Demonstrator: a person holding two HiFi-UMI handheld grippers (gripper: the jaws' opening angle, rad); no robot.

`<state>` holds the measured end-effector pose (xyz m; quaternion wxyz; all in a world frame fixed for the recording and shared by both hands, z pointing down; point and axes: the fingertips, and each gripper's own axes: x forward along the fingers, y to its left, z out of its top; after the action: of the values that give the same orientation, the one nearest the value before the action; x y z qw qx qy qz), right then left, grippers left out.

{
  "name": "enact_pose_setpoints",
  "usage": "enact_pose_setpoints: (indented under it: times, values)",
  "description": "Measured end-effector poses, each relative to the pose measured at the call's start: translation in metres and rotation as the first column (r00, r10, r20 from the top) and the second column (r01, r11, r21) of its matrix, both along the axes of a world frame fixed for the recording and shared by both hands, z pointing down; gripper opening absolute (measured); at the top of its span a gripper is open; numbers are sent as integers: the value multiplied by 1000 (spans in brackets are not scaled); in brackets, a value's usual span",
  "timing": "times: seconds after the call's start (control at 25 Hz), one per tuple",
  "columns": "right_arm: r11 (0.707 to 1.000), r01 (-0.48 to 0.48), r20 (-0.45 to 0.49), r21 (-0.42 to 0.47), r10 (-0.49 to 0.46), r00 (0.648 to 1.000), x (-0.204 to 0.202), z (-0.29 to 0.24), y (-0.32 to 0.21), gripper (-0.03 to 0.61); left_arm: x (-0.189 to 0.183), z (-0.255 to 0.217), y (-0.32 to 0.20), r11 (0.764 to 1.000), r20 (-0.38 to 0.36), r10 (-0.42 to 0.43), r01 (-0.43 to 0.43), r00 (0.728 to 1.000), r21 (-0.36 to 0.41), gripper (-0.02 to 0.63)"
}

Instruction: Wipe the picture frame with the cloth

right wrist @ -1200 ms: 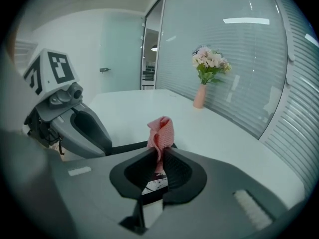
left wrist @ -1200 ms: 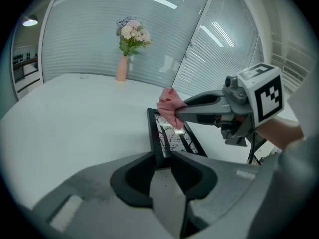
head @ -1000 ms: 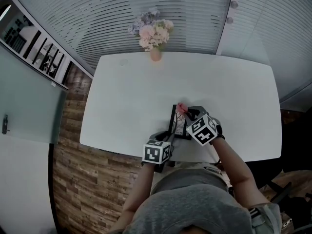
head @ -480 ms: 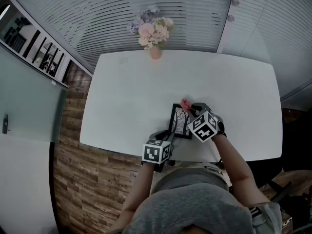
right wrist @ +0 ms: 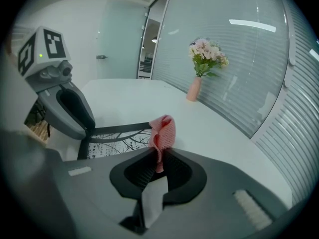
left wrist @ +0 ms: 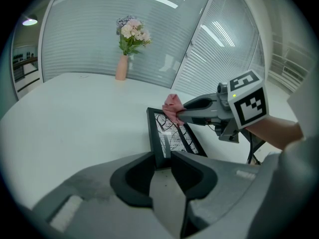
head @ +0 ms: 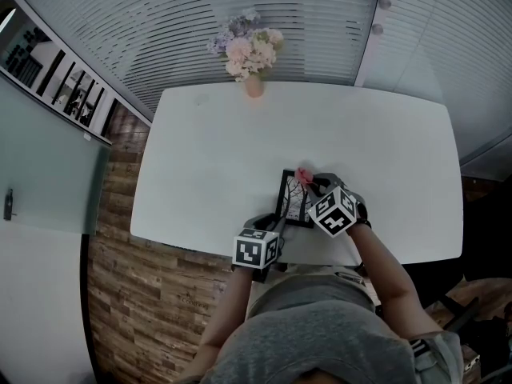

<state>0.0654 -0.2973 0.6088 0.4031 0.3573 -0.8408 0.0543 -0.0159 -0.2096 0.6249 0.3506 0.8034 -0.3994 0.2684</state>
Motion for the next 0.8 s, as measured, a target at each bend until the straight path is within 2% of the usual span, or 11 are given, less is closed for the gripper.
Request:
enact_pose_setpoints:
  times: [0.8]
  values:
    - [997, 52, 26, -57, -51, 998, -14, 3, 47, 40, 0, -1, 0, 1000, 8, -13, 13, 1000, 12, 97]
